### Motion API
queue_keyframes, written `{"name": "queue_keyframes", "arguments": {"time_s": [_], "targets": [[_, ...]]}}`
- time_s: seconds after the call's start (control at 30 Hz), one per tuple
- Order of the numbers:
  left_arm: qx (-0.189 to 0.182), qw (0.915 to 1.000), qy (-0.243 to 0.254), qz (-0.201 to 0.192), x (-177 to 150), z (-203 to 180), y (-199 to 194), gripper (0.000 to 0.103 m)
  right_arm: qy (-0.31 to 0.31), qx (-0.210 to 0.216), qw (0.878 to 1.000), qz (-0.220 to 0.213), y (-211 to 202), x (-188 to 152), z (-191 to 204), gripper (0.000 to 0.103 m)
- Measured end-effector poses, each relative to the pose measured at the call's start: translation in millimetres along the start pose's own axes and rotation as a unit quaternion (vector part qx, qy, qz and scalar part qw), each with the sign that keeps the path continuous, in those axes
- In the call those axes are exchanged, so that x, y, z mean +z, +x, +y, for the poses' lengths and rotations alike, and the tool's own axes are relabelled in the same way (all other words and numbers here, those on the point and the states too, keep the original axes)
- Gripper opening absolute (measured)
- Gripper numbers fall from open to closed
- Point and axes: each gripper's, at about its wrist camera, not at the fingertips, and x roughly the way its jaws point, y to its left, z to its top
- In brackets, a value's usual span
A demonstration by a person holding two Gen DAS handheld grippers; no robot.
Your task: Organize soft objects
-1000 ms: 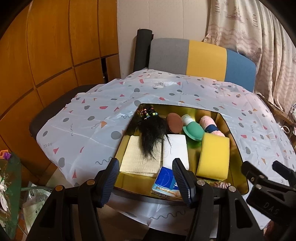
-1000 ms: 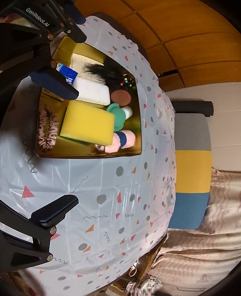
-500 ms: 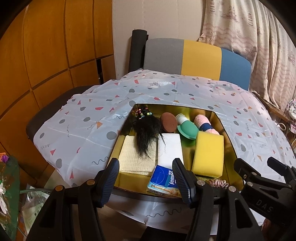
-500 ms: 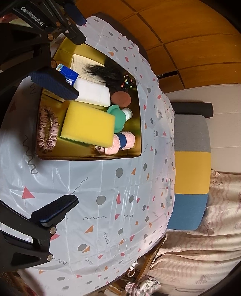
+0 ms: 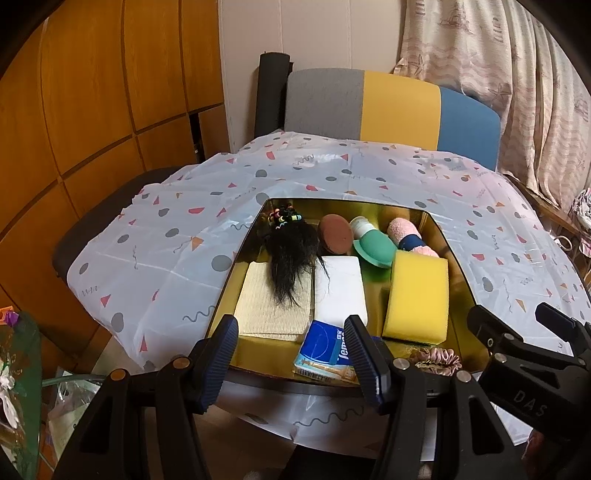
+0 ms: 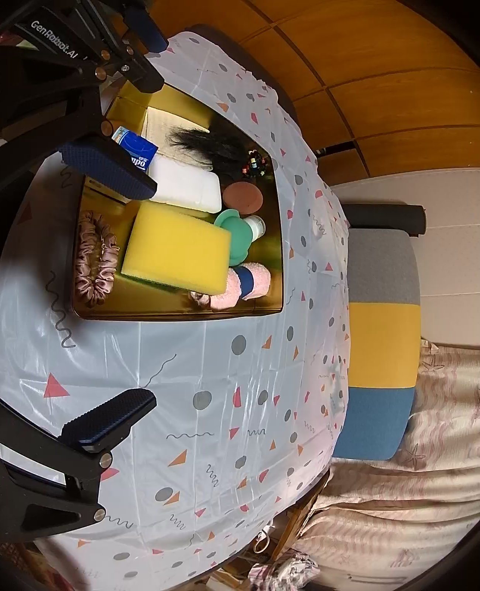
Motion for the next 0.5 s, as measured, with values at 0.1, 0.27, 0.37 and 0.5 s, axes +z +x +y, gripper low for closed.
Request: {"name": "queue_keyframes", "arguments": {"time_s": [0.1, 0.27, 0.37, 0.5], "targets": [[0.001, 1.0000, 0.001, 0.002, -0.7, -0.2, 0.6, 0.060, -0.001, 0.001, 1.000, 0.002, 0.8, -0.4, -0.1, 0.103], [0.000, 1.0000, 0.001, 0.003, -1.1, -0.8, 0.4, 0.060, -0.001, 0.001, 1.000, 0.002, 0.7, -0.4, -0.6, 0.103], [-0.002, 1.0000, 0.003, 0.007, -1.1, -0.5, 2.0, 0.060, 0.001, 0.000, 1.000, 0.003, 0.7, -0.5, -0.7, 0.103], [-0.003, 0.9999, 0.005, 0.010, -1.4, -0.7, 2.9, 0.060, 0.001, 0.002, 1.000, 0.003, 1.0, 0.3, -0.8, 0.103]]}}
